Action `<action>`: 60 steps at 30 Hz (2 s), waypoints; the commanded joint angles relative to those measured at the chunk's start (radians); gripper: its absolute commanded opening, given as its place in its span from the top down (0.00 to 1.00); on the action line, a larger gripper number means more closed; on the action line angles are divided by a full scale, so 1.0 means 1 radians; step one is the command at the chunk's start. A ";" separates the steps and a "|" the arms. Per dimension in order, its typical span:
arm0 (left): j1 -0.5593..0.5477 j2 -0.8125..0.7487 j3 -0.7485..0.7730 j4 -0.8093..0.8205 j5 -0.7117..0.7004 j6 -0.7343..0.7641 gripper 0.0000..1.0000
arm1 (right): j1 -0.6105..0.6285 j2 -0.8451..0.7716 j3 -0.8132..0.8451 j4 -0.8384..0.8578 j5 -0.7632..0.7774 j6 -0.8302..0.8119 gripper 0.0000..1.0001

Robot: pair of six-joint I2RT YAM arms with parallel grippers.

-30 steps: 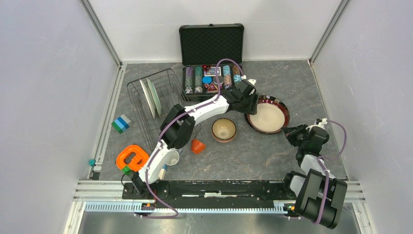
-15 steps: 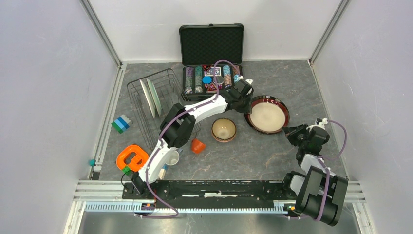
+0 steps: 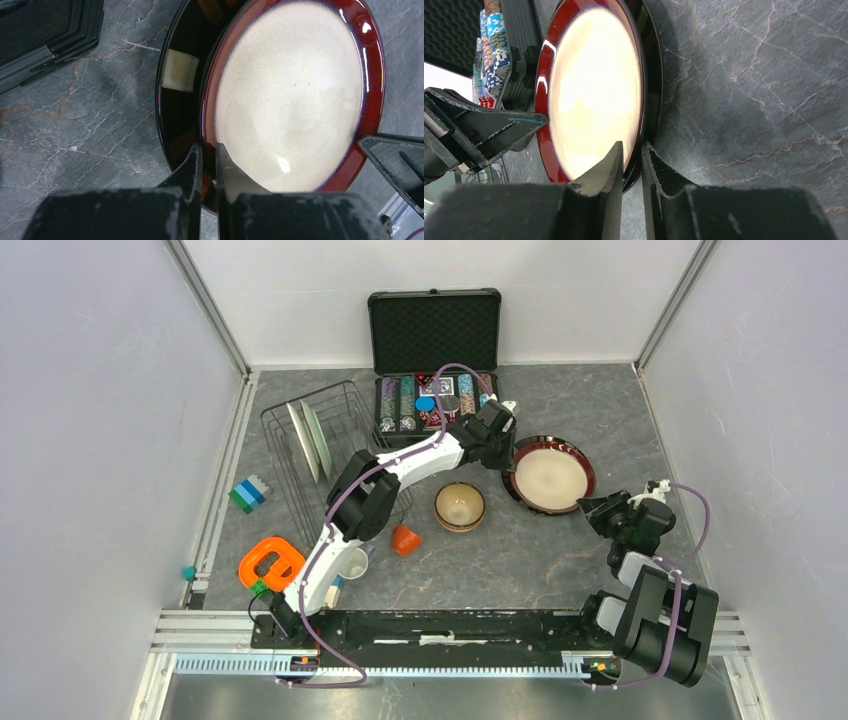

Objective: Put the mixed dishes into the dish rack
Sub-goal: Pick up the plate at the center of the board.

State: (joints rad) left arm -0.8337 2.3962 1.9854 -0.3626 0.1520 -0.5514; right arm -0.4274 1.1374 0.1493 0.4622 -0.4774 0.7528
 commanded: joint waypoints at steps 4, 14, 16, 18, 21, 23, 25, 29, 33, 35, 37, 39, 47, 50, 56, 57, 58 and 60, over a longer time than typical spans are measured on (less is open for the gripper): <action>-0.043 0.014 0.021 0.042 0.242 0.007 0.98 | 0.010 0.066 0.020 0.036 -0.042 -0.010 0.74; -0.054 0.037 0.069 0.005 0.292 0.021 0.98 | 0.010 0.122 0.017 0.133 -0.086 0.019 0.68; -0.057 0.035 0.073 0.005 0.303 0.026 0.98 | 0.010 0.131 0.012 0.160 -0.100 0.026 0.64; -0.059 0.037 0.080 0.005 0.313 0.030 0.98 | 0.010 0.154 0.013 0.185 -0.121 0.032 0.63; -0.062 0.040 0.093 -0.007 0.320 0.036 0.98 | 0.012 0.181 0.005 0.239 -0.144 0.047 0.63; -0.064 0.041 0.102 -0.017 0.323 0.043 0.98 | 0.012 0.180 0.000 0.249 -0.134 0.047 0.63; -0.065 0.042 0.110 -0.021 0.323 0.047 0.98 | 0.013 0.172 0.002 0.242 -0.116 0.033 0.63; -0.069 0.044 0.119 -0.028 0.334 0.052 0.98 | 0.018 0.175 0.004 0.254 -0.107 0.013 0.67; -0.072 0.047 0.119 -0.036 0.354 0.059 0.98 | 0.019 0.209 -0.002 0.303 -0.125 0.016 0.78; -0.074 0.046 0.120 -0.036 0.366 0.065 0.98 | 0.018 0.218 -0.006 0.339 -0.127 0.019 0.82; -0.074 0.044 0.119 -0.042 0.365 0.069 0.98 | 0.018 0.222 0.002 0.350 -0.131 0.019 0.85; -0.076 0.039 0.119 -0.045 0.362 0.072 0.98 | 0.018 0.215 0.009 0.365 -0.136 0.027 0.95; -0.070 -0.051 0.076 -0.046 0.210 0.105 0.62 | 0.018 0.055 0.127 0.071 0.014 -0.120 1.00; -0.064 -0.090 0.058 -0.034 0.180 0.108 0.45 | 0.018 0.009 0.165 -0.001 0.068 -0.158 1.00; -0.050 -0.199 -0.004 0.005 0.141 0.107 0.29 | 0.019 -0.071 0.214 -0.050 0.132 -0.213 1.00; -0.046 -0.216 -0.011 0.011 0.140 0.105 0.27 | 0.019 -0.076 0.226 -0.063 0.135 -0.228 1.00; -0.045 -0.227 -0.017 0.015 0.141 0.103 0.25 | 0.019 -0.080 0.242 -0.075 0.137 -0.248 1.00; -0.040 -0.250 -0.028 0.029 0.147 0.095 0.21 | 0.022 -0.087 0.267 -0.093 0.145 -0.283 1.00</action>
State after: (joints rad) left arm -0.8837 2.2776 1.9636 -0.4316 0.2890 -0.4694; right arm -0.4122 1.0966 0.3134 0.3225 -0.3317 0.5407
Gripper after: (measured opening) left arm 0.759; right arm 0.030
